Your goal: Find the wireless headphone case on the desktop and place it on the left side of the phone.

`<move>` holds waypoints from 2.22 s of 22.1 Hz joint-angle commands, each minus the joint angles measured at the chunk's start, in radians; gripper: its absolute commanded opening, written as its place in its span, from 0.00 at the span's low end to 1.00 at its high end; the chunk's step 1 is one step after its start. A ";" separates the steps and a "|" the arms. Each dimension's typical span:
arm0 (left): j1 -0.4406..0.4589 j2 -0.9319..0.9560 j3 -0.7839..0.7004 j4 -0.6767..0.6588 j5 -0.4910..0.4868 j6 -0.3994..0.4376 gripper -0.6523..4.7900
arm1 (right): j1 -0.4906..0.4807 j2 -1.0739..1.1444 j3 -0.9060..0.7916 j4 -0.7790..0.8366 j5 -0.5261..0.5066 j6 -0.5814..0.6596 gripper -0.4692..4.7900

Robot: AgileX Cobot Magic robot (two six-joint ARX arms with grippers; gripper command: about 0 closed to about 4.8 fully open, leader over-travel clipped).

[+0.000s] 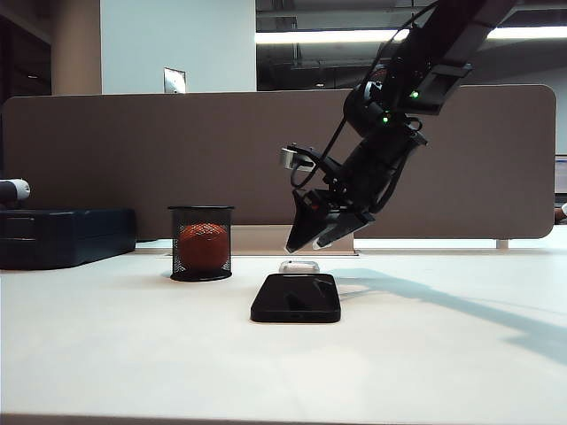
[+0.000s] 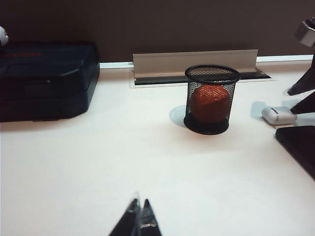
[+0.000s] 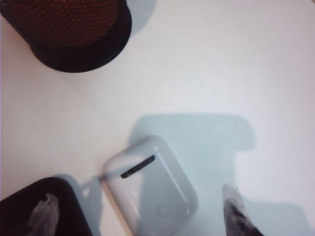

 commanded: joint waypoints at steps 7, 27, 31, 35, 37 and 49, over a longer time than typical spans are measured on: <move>-0.002 0.000 0.002 0.010 0.002 -0.004 0.11 | 0.002 0.033 0.006 0.042 -0.003 -0.006 0.91; -0.002 0.000 0.002 -0.002 0.001 -0.003 0.11 | 0.005 0.150 0.111 0.017 -0.013 -0.005 0.82; -0.001 0.000 0.002 -0.002 0.001 -0.003 0.11 | 0.005 0.154 0.122 -0.005 -0.012 -0.006 0.64; -0.001 0.000 0.002 -0.002 0.001 -0.003 0.11 | 0.006 0.154 0.122 -0.010 -0.010 -0.005 0.45; -0.001 0.000 0.002 -0.001 0.001 -0.003 0.11 | 0.006 0.154 0.122 -0.014 -0.009 -0.005 0.32; -0.002 0.001 0.002 -0.002 0.001 -0.003 0.11 | 0.006 0.150 0.236 -0.137 -0.008 -0.005 0.24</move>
